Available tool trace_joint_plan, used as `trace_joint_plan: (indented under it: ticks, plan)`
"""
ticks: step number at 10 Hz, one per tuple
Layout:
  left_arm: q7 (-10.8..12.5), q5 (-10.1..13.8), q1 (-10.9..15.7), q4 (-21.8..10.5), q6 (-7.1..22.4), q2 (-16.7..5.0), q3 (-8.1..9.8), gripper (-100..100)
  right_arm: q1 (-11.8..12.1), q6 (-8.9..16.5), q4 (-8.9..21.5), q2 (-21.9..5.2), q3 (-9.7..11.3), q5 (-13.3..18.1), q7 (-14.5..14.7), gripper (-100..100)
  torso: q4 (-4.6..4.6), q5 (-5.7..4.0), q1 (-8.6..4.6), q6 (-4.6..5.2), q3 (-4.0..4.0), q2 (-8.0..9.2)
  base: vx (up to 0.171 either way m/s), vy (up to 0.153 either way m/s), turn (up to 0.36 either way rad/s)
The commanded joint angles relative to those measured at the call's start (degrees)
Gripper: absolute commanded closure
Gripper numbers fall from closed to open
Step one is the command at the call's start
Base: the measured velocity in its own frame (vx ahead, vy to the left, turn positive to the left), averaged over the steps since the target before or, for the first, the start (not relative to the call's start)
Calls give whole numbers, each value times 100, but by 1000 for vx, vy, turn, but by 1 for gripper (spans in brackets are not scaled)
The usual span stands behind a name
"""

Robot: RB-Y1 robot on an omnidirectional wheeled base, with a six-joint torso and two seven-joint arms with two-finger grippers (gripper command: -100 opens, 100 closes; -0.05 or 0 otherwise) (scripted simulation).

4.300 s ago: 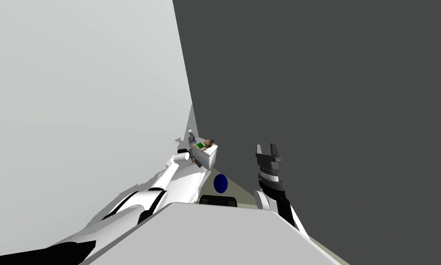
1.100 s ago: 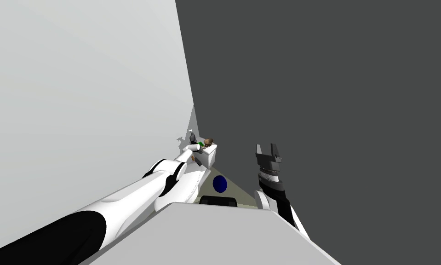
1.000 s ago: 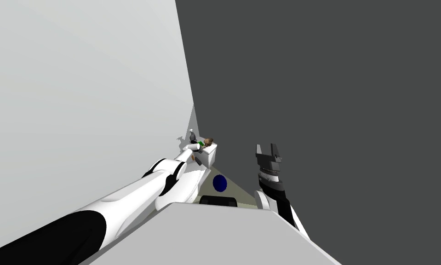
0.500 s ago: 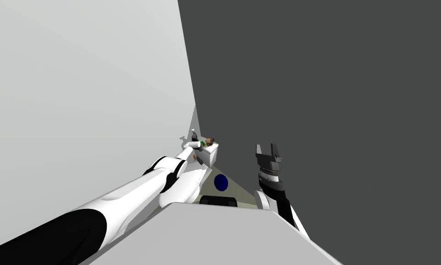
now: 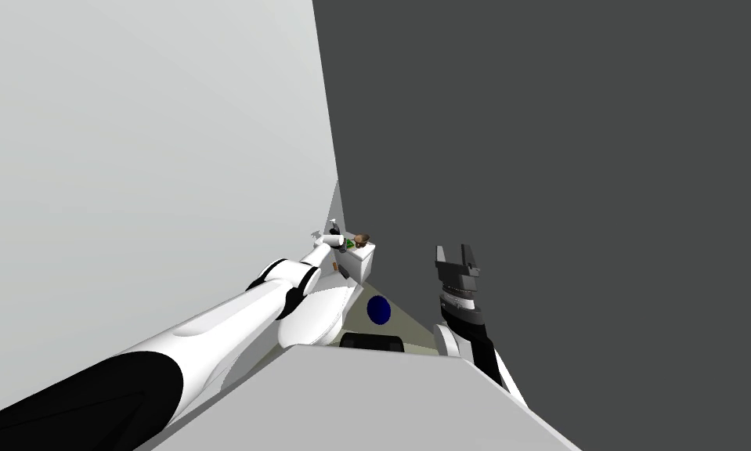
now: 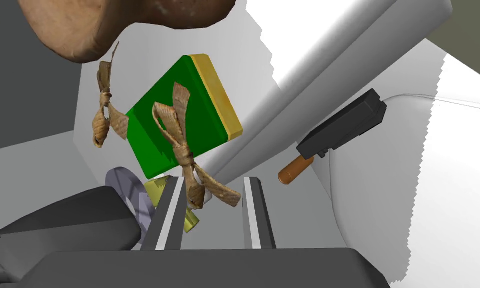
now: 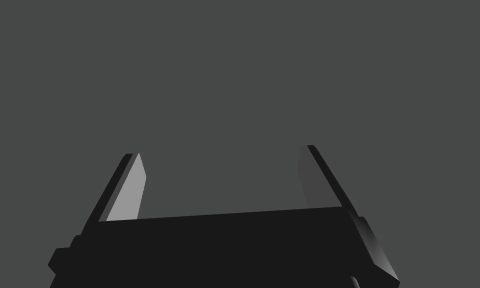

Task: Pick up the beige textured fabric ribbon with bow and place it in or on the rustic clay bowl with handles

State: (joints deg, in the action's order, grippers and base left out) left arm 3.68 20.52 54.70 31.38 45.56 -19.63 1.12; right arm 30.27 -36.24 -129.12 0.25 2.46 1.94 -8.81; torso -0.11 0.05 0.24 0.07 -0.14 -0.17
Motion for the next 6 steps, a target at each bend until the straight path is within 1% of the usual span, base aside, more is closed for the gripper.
trace_joint_plan:
  ticks: [1, 5, 6]
  plan:
    - [-201, -62, 111, 122, 180, -16, -87, 100, 0, 0, 0, 0, 0, 0, 0, 0, 0, 0, 0, 0, 0, 0, -18, 29, 27]
    - [-700, -196, 458, 246, 522, -67, -328, 100, 0, 0, 0, 0, 0, 0, 0, 0, -5, 0, 0, 2, -4, -4, -18, 32, 8]
    - [-700, -196, 458, 246, 522, -67, -328, 100, 0, 0, 0, 0, 0, 0, 0, 0, -3, -1, -2, 4, -4, -5, -7, 21, -6]
